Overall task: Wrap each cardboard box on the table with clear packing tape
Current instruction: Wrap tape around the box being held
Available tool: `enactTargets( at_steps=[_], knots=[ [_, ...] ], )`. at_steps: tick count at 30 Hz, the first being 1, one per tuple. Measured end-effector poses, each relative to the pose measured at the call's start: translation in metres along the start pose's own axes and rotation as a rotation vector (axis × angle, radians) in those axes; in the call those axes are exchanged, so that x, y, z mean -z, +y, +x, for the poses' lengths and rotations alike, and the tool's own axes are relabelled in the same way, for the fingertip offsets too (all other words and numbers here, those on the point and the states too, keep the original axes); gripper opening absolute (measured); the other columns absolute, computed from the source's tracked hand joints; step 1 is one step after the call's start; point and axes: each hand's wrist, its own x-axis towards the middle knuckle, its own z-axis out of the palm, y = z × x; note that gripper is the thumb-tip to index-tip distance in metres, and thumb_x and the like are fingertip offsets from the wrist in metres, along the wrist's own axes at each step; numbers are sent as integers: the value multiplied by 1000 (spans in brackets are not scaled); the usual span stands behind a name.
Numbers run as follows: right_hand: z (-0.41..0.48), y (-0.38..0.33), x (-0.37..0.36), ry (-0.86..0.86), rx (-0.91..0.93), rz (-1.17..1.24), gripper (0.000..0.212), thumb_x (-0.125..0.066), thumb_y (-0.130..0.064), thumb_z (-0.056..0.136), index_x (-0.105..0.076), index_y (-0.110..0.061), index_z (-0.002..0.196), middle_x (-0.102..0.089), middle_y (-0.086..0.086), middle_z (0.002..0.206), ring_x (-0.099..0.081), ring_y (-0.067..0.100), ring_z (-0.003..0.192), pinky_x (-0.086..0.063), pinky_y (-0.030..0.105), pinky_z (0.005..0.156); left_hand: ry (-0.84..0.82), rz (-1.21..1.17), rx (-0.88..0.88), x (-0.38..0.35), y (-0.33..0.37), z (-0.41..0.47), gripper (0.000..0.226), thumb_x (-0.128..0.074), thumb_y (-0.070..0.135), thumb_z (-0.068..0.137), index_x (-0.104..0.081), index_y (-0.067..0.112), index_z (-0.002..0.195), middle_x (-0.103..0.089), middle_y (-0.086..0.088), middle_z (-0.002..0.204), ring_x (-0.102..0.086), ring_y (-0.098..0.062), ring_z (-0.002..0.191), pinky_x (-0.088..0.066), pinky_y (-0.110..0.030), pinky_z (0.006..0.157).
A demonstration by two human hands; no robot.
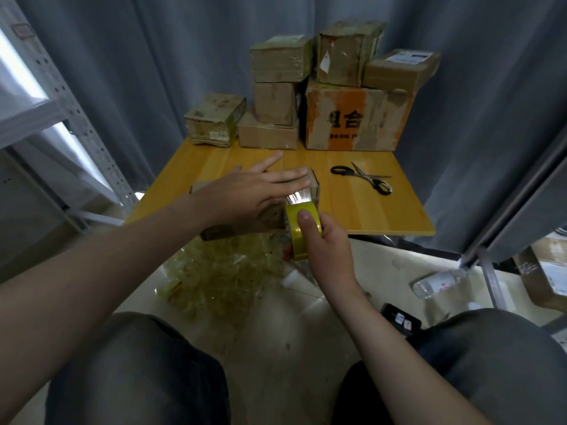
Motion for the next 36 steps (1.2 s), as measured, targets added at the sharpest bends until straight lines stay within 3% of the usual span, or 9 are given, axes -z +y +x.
enactTargets(
  at_steps=[3,8,13,16,19,21,26,31,36],
  knots=[
    [-3,3,-1,11,6,-29,20,-53,-31,108,-67,-22,96,-70,14,76,-72,27,59,-58,41,60,77,76,-65,-2,3,-2,56,-7,54,99,13,62,150,8,30,166,-6,-28,158,-53,-51,93],
    [-2,-5,4,-28,-18,-25,22,-55,-26,107,-69,-12,98,-73,19,78,-74,25,61,-57,29,58,102,-16,-110,0,-4,3,56,-16,45,103,-10,53,158,-8,30,166,-45,-21,137,-47,-49,104],
    [-3,-23,23,-109,34,78,18,-51,0,103,-67,-7,105,-76,-3,74,-71,5,64,-53,16,60,-13,-430,-64,19,-12,20,51,-46,21,109,-38,37,156,-32,20,162,-30,-1,149,-25,-31,124],
    [12,-34,18,-116,80,39,21,-50,3,102,-67,-10,107,-74,-11,72,-67,-1,63,-50,13,57,-41,-617,64,29,-26,28,44,-59,26,104,-53,46,142,-52,16,150,-47,-1,137,-36,-25,115],
    [42,-43,1,-40,127,-77,17,-56,-16,105,-68,-19,94,-70,-13,69,-62,-1,62,-49,18,54,84,-641,279,22,-40,37,30,-71,35,95,-72,37,125,-71,17,122,-64,-2,114,-48,-35,108],
    [64,-44,-7,-16,138,-121,21,-57,-32,105,-70,-20,93,-75,0,76,-70,11,69,-58,36,62,152,-531,424,18,-43,40,33,-71,43,90,-74,37,122,-73,16,119,-65,-7,110,-51,-41,103],
    [95,-33,-18,-32,154,-145,50,-53,-61,97,-74,-17,89,-75,11,76,-74,34,74,-59,60,73,-111,-431,403,10,-38,34,124,-66,79,52,-25,33,160,-26,8,161,-30,-21,147,-22,-56,122],
    [107,-24,-26,8,181,-194,49,-53,-55,97,-71,-11,86,-75,10,76,-72,31,77,-58,55,76,-8,-464,452,-19,-37,46,96,-75,81,42,-54,38,125,-64,16,118,-61,-17,112,-42,-56,105],
    [107,-23,-21,-9,193,-242,38,-54,-39,106,-73,-10,89,-77,4,75,-75,22,75,-61,46,75,71,-440,483,-23,-33,46,85,-71,76,43,-60,35,117,-68,11,103,-65,-17,92,-55,-47,86]
  ],
)
